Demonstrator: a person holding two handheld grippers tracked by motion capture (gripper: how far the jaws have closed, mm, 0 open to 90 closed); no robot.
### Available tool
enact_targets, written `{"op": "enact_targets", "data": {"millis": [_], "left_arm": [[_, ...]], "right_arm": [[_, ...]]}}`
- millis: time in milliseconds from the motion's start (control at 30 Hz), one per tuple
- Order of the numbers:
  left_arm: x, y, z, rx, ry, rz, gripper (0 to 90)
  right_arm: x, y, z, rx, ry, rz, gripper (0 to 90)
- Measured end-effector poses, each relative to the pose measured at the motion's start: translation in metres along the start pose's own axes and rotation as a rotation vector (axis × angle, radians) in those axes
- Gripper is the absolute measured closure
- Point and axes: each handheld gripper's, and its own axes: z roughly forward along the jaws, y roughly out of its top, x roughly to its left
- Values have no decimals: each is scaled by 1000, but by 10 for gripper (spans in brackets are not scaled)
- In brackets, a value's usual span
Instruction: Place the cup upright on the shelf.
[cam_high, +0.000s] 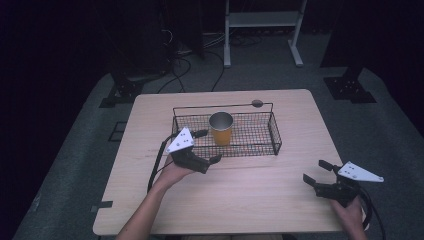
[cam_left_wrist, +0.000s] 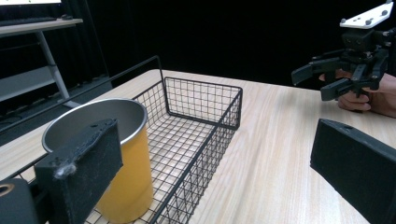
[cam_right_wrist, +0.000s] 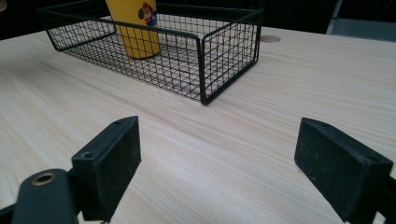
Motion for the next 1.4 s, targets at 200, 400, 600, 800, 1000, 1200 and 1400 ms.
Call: {"op": "enact_targets", "data": {"millis": [200, 400, 600, 800, 1000, 1200, 1400], "left_arm": [[-5, -5, -3, -3, 0, -3, 14], [-8, -11, -7, -1, 9, -7, 14], [-14, -16, -10, -7, 16, -5, 14], [-18, -19, -12, 3, 21, -6, 14], [-22, -27, -15, -5, 29, -10, 14], [-26, -32, -18, -4, 34, -12, 14], [-32, -41, -24, -6, 49, -25, 14]], "right_arm": [[0, 0, 0, 0, -1, 0, 135], [0, 0, 0, 1, -2, 0, 135], [0, 0, 0, 2, -3, 0, 135], [0, 0, 0, 3, -3, -1, 135], [0, 0, 0, 3, -3, -2, 135], [0, 0, 0, 3, -4, -2, 135], [0, 0, 0, 4, -6, -5, 135]]}}
